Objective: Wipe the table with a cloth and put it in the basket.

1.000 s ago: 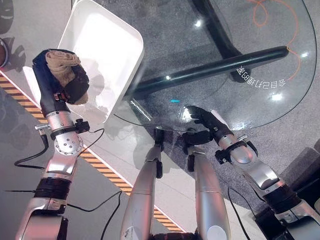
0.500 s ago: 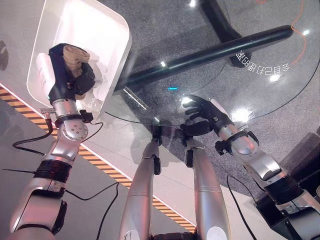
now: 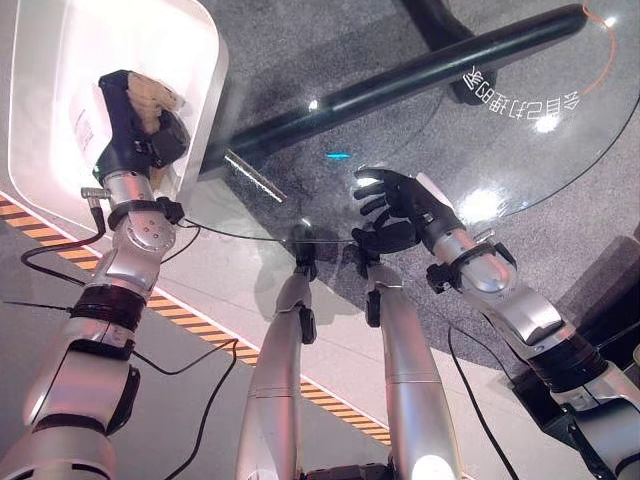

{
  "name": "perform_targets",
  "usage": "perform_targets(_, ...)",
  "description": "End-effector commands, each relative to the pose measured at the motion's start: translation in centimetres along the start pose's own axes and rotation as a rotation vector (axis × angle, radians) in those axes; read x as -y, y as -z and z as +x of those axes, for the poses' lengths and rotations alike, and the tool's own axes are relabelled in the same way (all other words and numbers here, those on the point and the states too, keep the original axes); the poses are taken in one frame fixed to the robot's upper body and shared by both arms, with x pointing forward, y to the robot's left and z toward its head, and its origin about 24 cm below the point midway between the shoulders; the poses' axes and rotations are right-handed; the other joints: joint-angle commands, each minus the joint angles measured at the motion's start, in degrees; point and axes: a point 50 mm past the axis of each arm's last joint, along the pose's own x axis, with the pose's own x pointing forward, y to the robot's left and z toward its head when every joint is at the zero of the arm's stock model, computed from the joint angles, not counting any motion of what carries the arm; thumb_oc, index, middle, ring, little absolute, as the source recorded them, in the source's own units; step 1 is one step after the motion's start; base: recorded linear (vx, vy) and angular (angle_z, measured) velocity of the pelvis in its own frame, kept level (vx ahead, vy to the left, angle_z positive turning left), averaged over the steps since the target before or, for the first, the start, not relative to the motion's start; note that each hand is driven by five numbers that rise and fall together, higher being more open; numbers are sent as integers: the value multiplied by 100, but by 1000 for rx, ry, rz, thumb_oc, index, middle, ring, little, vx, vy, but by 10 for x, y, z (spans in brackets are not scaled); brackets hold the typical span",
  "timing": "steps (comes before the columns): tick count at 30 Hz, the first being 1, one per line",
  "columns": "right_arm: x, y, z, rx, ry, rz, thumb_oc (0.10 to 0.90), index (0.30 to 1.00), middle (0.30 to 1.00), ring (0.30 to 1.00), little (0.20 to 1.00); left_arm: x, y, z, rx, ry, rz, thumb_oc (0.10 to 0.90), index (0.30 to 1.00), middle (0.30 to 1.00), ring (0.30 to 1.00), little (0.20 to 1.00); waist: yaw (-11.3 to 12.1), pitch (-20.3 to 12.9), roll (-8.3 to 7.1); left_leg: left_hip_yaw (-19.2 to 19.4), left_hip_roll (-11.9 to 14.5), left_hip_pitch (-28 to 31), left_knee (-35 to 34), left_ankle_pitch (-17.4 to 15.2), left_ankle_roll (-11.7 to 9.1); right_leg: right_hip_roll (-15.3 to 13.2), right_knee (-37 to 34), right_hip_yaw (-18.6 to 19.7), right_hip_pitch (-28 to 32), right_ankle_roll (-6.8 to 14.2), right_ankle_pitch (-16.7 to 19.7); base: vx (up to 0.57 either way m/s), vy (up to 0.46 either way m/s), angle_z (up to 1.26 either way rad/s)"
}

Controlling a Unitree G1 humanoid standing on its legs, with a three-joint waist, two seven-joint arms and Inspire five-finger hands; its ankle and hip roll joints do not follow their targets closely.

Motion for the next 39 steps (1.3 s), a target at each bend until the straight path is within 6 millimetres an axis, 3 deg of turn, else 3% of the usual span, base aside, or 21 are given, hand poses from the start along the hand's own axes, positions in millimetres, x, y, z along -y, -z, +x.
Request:
perform_targets(1,-3,21,-8,-82,2,-1,800,900,900,900,900,-32,-7,20,32,-150,-31,100,300,300,300,200,-75,-152,-48,187,-98,-281,1156,-798,25,80,-1259,253,49,510,1018,0,0,0)
perform_targets(3,-4,20,-9,-78,4,2,800,900,900,900,900,-31,-11,22,42,-147,-37,100,300,300,300,200,-82,-152,-52,172,-108,-329,1177,-804,23,81,-1243,257,0,512,1029,0,0,0)
perform_targets(5,-4,20,-9,-75,4,5,800,900,900,900,900,-30,-14,23,40,-135,-54,221,404,404,404,321,-87,-152,-57,158,-117,-340,1180,-812,30,88,-1232,259,-16,509,1023,0,0,0)
perform_targets(6,-5,19,-8,-74,6,6,800,900,900,900,900,-29,-14,23,35,-130,-62,366,528,528,528,466,-86,-152,-57,154,-123,-344,1182,-816,32,89,-1232,255,-18,508,1021,0,0,0)
perform_targets(7,-5,19,-8,-73,8,6,800,900,900,900,900,-28,-14,23,32,-123,-74,443,594,594,594,543,-86,-152,-58,149,-129,-348,1183,-818,33,90,-1232,251,-20,507,1019,0,0,0)
perform_targets(8,-5,19,-8,-71,11,7,800,900,900,900,900,-26,-15,23,31,-107,-85,800,900,900,900,900,-88,-152,-61,142,-132,-355,1182,-816,31,89,-1234,246,-23,506,1018,0,0,0)
perform_targets(24,-9,18,-9,-53,18,15,800,900,900,900,900,-19,-17,21,21,-46,-136,800,900,900,900,900,-85,-152,-85,82,-146,-298,1144,-817,33,128,-1203,234,21,500,1002,-1,-2,0)
perform_targets(39,-23,24,-26,-40,0,30,800,900,900,900,900,-30,-10,-3,93,-115,-200,800,900,900,900,900,107,-152,-38,-128,-172,308,927,-827,51,131,-1201,36,642,443,740,-23,-59,1)
